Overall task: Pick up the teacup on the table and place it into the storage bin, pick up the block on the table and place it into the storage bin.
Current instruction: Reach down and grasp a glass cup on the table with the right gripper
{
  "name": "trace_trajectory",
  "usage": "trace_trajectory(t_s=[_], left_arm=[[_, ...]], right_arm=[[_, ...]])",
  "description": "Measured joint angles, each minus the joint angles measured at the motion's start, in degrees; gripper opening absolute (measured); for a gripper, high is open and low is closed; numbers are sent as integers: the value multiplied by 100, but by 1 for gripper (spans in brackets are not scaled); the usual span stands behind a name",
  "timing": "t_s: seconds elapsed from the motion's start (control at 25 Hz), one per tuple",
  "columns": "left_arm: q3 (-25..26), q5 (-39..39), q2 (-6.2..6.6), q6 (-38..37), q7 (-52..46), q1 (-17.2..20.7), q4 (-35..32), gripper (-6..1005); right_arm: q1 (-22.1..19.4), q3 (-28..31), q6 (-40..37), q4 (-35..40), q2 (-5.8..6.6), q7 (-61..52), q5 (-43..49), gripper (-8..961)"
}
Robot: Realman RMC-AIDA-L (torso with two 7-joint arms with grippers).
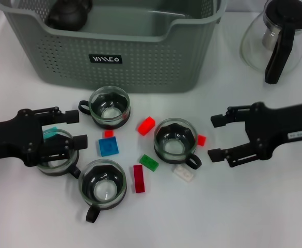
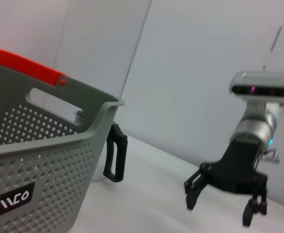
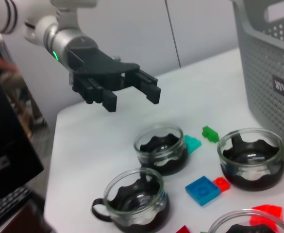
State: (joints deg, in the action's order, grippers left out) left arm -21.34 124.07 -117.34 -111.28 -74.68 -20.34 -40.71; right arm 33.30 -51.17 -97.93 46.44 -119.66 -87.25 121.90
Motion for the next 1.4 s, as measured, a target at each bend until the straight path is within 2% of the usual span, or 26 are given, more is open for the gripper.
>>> trace_trajectory(t_s=[0.16,0.32,0.4,0.48,0.64,0.72,0.84,1.08,1.4], left_arm=[[15,-6,0,51,1,3,7,701],[16,-11,-5,85,1,4,48,700],[19,-12,-9,145,3,4,78,700],[43,-14,-14,180,14,3,104,700],[174,-15,-31,240,52,4,218,700],[191,-16,-36,268,58,6,241,700],[207,-16,-45,284,59,19,242,700],[323,-14,-43,292,66,31,299,700],[371,81,-24,395,68,170,266,699]], right_arm=[[327,-313,-463,827,-38,-808,358,912],[694,-1426,-350,1416,-57,-1837,700,911],[927,-2070,-181,1552,-59,-2257,891,911],[1137,-2477,-126,1576,-64,-2457,1016,899],[1581,-3022,-2,1555,-77,-2827,1253,876],[1731,-3288,114,1558,-82,-2983,1281,803],[1842,-3652,392,1589,-90,-3167,1367,694],[1922,-4505,894,1600,-121,-3467,1483,656],[1919,-5280,1281,1606,-135,-3689,1455,655]])
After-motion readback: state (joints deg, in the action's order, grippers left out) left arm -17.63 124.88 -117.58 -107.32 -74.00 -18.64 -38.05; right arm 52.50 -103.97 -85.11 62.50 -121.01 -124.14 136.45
